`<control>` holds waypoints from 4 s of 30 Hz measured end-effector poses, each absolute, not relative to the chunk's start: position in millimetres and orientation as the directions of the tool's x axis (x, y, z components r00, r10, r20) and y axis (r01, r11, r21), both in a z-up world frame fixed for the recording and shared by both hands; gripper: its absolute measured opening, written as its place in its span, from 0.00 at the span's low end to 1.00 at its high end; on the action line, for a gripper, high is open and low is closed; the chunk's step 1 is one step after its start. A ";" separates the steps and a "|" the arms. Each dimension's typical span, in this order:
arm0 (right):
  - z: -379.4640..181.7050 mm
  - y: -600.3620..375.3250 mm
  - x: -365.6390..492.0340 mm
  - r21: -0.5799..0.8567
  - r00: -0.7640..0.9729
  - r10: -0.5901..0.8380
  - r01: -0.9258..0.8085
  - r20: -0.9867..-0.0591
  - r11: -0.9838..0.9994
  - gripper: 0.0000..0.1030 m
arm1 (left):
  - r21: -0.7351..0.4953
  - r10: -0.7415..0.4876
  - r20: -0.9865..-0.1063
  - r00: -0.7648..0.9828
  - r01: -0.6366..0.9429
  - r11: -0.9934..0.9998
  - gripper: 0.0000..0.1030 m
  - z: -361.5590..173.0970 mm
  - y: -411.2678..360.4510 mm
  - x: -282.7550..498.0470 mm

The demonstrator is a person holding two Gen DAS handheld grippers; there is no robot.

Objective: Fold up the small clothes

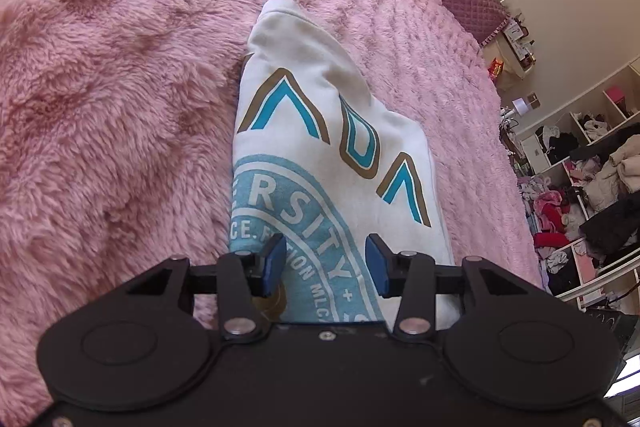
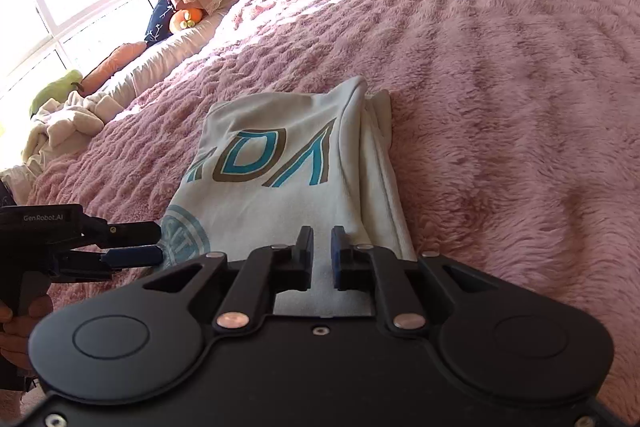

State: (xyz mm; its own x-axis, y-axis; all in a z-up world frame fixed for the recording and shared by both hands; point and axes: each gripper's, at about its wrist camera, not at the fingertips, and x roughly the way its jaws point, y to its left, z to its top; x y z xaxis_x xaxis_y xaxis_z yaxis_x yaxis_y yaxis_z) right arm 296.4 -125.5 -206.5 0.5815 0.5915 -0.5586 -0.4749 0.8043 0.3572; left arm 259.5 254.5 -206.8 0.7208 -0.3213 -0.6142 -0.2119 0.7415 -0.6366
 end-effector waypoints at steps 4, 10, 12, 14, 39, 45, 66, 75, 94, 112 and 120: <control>-186.7 -133.9 270.1 0.307 0.618 0.576 -0.493 -0.535 0.814 0.10 | -0.648 -0.343 -0.578 0.741 -0.160 0.745 0.43 -186.7 236.8 221.4; -217.7 -142.3 254.9 0.259 0.598 0.493 -0.436 -0.632 0.862 0.10 | -0.615 -0.340 -0.642 0.687 -0.196 0.764 0.44 -223.8 212.1 199.1; -230.0 -147.8 255.8 0.276 0.592 0.499 -0.429 -0.633 0.860 0.09 | -0.598 -0.337 -0.649 0.682 -0.184 0.780 0.46 -237.8 209.5 199.7; -232.0 -150.6 253.9 0.287 0.598 0.510 -0.432 -0.618 0.855 0.09 | -0.553 -0.319 -0.667 0.673 -0.160 0.818 0.46 -238.0 202.7 201.5; -191.5 -96.0 272.2 0.227 0.635 0.527 -0.494 -0.565 0.839 0.13 | -0.523 -0.236 -0.601 0.764 -0.153 0.838 0.48 -187.4 222.3 248.3; -222.6 -81.3 302.9 0.160 0.585 0.457 -0.488 -0.670 0.858 0.13 | -0.475 -0.234 -0.684 0.691 -0.180 0.861 0.49 -221.2 227.6 291.9; -213.3 -52.1 451.2 0.344 0.647 0.486 -0.344 -0.587 0.874 0.27 | -0.796 -0.297 -0.500 0.813 -0.297 0.528 0.49 -253.5 355.3 422.4; -225.7 -56.2 460.0 0.297 0.669 0.427 -0.308 -0.608 0.904 0.08 | -0.653 -0.196 -0.574 0.795 -0.300 0.696 0.07 -247.5 341.9 464.7; -204.2 -91.1 329.4 0.171 0.610 0.500 -0.516 -0.615 0.840 0.18 | -0.641 -0.335 -0.517 0.787 -0.097 0.761 0.34 -196.0 274.8 319.8; -210.3 -112.7 254.2 0.185 0.612 0.454 -0.452 -0.647 0.873 0.18 | -0.470 -0.250 -0.659 0.710 -0.129 0.873 0.41 -209.8 200.3 211.5; -221.6 -110.3 247.2 0.126 0.647 0.398 -0.425 -0.651 0.897 0.11 | -0.414 -0.195 -0.684 0.703 -0.153 0.897 0.44 -212.8 191.2 210.1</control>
State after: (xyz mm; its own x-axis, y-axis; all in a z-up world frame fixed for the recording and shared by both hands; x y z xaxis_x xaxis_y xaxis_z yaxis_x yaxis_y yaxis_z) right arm 247.2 -110.3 -221.6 0.6466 0.3977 -0.6509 -0.4245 0.8966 0.1261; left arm 210.1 191.2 -212.8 0.7032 -0.1955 -0.6836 -0.1532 0.8972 -0.4142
